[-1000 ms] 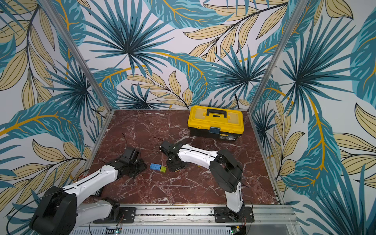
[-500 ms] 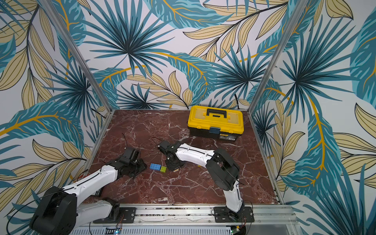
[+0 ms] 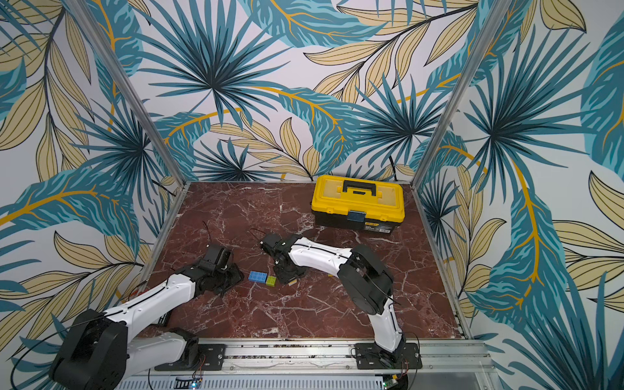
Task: Assemble the number 4 with lego
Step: Assemble the lego brick with the lego brick.
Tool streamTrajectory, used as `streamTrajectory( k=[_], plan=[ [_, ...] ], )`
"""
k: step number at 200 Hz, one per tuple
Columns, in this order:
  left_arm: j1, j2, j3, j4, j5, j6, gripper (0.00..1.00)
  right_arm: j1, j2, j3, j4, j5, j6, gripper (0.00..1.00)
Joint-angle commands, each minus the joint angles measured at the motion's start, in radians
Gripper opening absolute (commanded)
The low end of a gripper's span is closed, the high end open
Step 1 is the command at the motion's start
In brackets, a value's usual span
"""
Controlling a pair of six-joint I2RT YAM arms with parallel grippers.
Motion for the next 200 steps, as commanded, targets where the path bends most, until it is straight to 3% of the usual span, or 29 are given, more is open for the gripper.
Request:
streamTrajectory(
  k=[1,73,114,200],
  plan=[
    [0.009,-0.003,0.002,0.006,-0.005,-0.008,0.48,0.004,0.170,-0.078,-0.127,-0.007,-0.017,0.22],
    [0.008,0.046,0.033,0.054,0.025,-0.017,0.40,0.007,0.207,-0.108,-0.124,0.018,0.015,0.19],
    [0.009,0.091,0.048,0.097,0.070,-0.009,0.23,0.007,0.019,-0.089,-0.092,-0.009,0.120,0.16],
    [0.009,0.153,0.069,0.139,0.089,0.026,0.17,0.030,-0.156,-0.125,-0.055,-0.029,0.347,0.16]
  ],
)
